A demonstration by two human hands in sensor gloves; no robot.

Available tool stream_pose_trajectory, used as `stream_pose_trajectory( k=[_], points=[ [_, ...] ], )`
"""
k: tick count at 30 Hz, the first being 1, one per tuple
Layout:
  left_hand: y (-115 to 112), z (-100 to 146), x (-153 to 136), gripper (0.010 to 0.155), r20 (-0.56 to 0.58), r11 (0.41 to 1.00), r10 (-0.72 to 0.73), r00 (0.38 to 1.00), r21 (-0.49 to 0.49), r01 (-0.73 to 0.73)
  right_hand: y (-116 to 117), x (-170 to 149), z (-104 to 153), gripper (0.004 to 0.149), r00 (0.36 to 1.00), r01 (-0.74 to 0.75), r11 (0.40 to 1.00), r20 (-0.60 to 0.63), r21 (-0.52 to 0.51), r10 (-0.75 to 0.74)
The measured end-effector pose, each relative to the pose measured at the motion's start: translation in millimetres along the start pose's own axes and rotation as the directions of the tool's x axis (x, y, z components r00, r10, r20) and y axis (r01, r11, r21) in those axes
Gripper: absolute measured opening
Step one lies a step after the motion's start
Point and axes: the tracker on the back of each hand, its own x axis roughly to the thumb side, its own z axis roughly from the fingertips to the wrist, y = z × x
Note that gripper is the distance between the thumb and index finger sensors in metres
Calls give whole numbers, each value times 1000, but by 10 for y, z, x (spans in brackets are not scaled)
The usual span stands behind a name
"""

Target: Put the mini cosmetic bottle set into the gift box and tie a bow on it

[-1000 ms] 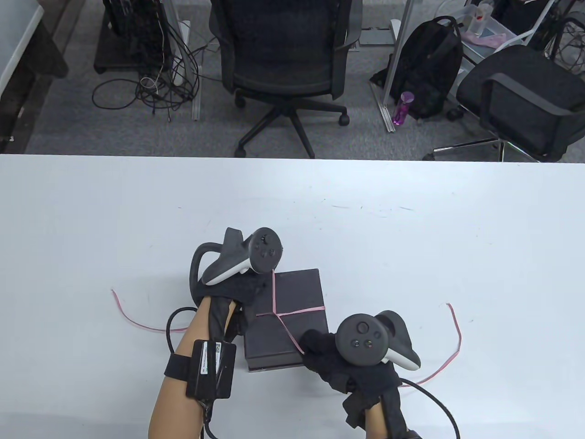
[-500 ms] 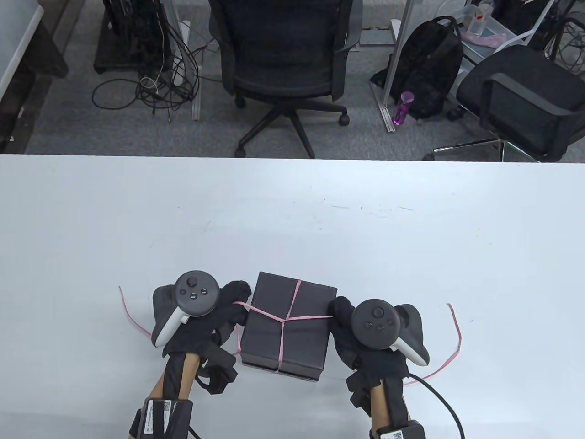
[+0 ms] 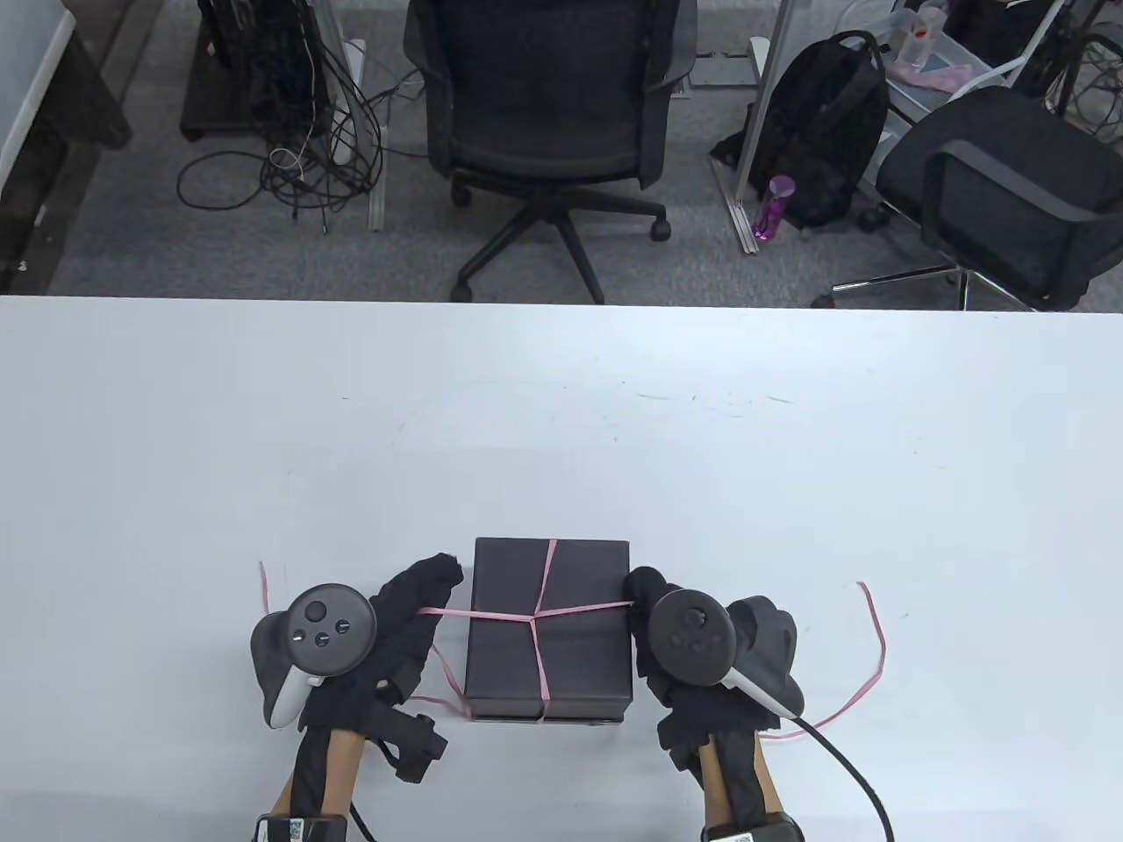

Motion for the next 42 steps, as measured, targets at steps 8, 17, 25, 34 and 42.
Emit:
stream_pose_trajectory(
  k=[8,17,25,34,42],
  points=[
    [117,-61,-182,48,-54,957,264,963,-106,-269,43,-86,-32,41,997,-35,998,-67,45,38],
    [65,-96,-376,48,-175,814,512,841,-216,-540,145,-147,-88,41,993,-39,993,-102,111,51],
    [219,74,-26,46,-84,838,-445,892,312,448,206,-130,-99,42,994,12,981,-110,196,10],
    [-184,-120,-303,47,-104,857,-508,855,39,514,656,-228,-118,44,989,60,922,-151,382,-2],
    [-477,-181,-278,47,-60,838,-543,838,-102,536,904,-152,-202,48,990,59,917,-144,395,-2]
  ],
)
